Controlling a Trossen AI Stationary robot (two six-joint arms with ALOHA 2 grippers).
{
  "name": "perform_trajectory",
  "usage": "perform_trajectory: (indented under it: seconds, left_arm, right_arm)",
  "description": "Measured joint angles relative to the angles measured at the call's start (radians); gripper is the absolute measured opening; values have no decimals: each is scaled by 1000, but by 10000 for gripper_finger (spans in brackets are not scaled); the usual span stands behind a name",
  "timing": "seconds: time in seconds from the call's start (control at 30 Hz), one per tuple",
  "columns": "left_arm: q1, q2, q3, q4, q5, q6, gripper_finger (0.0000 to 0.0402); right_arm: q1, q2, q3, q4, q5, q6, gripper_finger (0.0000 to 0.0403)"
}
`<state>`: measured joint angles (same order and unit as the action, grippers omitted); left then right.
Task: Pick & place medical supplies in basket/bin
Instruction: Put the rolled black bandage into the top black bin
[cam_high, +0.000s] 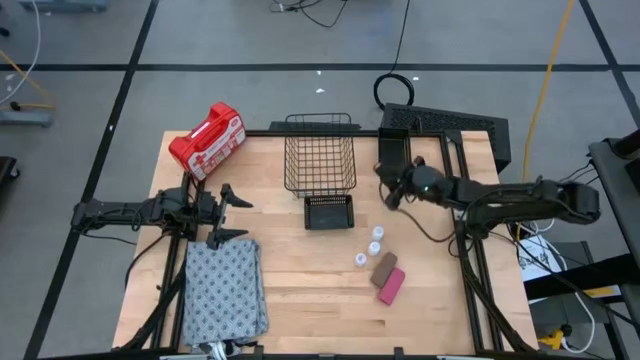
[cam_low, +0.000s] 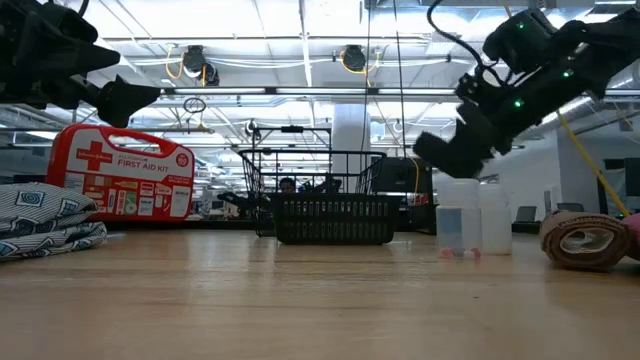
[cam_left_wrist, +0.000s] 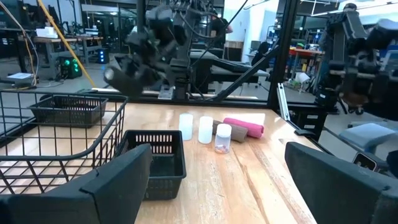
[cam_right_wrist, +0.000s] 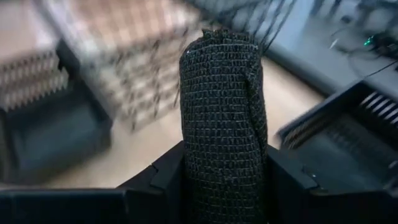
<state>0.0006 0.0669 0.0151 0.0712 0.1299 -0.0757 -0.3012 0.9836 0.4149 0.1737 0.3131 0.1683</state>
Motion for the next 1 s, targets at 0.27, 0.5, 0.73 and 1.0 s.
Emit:
perform_trajectory:
  seconds: [0.27, 0.5, 0.73, 1.0]
  left_arm:
    - [0, 0, 0, 0, 0, 0, 374]
    - [0, 0, 0, 0, 0, 0, 374]
    - [0, 0, 0, 0, 0, 0, 374]
    - [0, 0, 0, 0, 0, 0, 374]
  right_arm:
    - [-146, 36, 0, 318, -1, 59, 149]
    - [-262, 113, 1, 432, -1, 171, 145]
    - [-381, 167, 224, 77, -1, 149, 140]
    - [-451, 271, 393, -162, -2, 197, 138]
